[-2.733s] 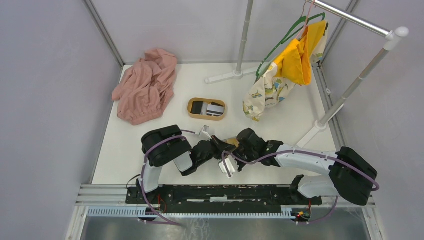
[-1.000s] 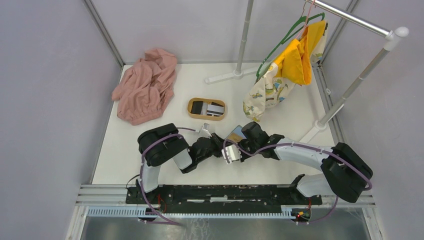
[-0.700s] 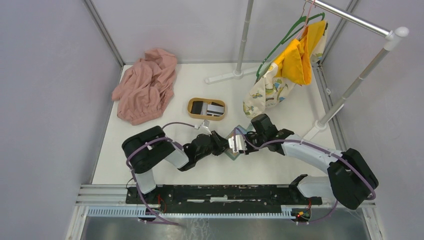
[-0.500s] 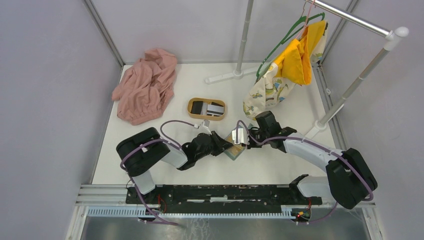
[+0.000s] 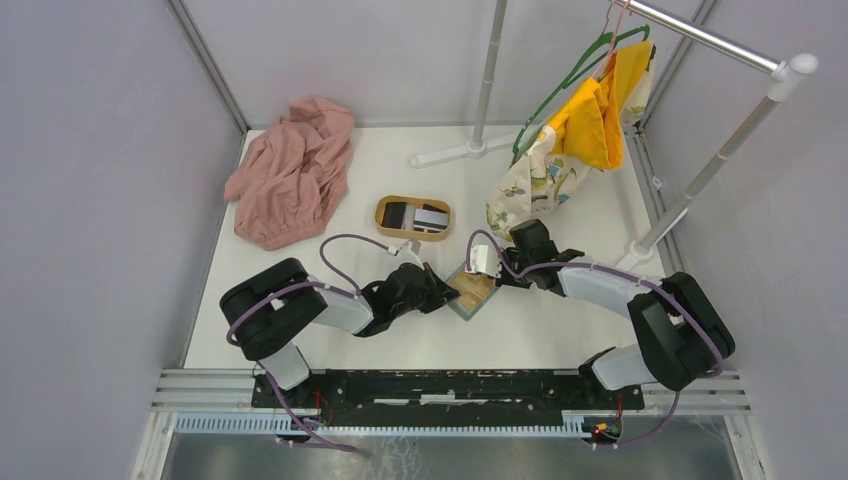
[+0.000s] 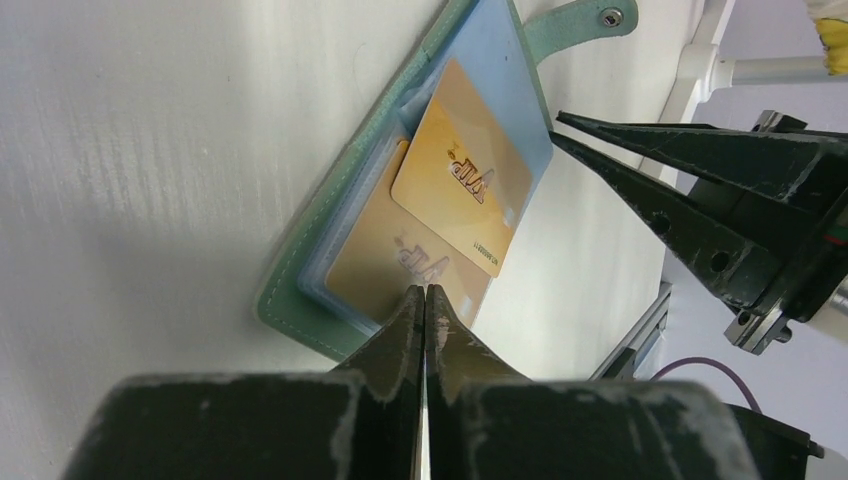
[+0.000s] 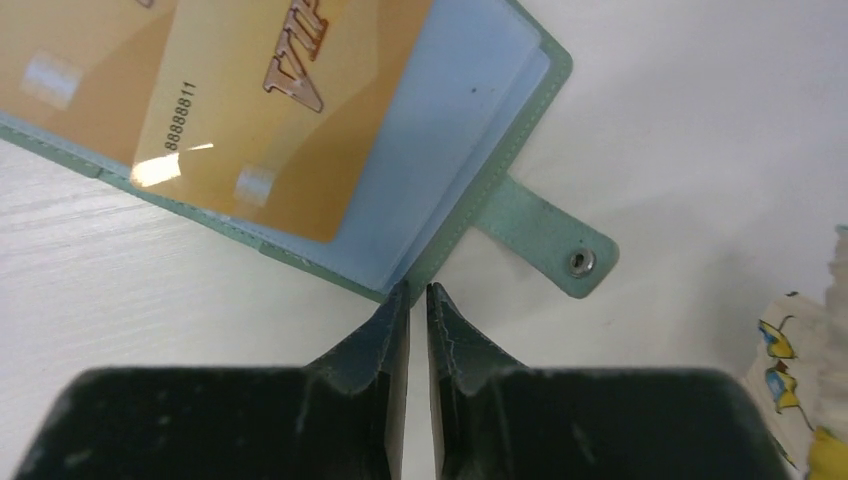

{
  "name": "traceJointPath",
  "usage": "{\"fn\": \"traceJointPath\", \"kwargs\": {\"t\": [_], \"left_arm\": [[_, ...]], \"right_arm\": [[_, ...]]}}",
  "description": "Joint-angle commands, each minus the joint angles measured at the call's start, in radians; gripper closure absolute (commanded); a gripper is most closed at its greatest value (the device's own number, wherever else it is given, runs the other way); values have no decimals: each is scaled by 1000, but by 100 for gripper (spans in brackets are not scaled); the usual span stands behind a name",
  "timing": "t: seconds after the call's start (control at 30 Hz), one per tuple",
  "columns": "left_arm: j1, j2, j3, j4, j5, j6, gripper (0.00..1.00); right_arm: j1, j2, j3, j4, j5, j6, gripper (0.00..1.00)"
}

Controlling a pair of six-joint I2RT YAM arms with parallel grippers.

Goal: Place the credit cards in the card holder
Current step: Insert the credit card into the card slot.

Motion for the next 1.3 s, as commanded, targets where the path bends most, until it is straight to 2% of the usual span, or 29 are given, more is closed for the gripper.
{"fn": "traceJointPath", "kwargs": {"t": [0.0,0.33,0.8,0.9,1.0,1.13,1.27], "left_arm": [[6,-8,11,-48,-37,51,97],[43,78,78,-10,25,57,98],[114,85,160,-8,125,163,97],[129,62,154,14,167,200,96],[136,3,142,-1,191,264,94],[133,-102,130,-130,200,339,93],[134,-146,127,-250,210,348,96]], "right_arm": [[-1,26,48,5,36,8,84],[-1,46,69,-108,-154,-49,85],[2,53,99,-260,-346,-155,86],[1,36,105,-276,-346,-167,84],[-2,9,111,-274,-298,-165,76],[-28,-47,98,-243,-245,-159,68],[-45,-69,79,-183,-214,-129,62]]}}
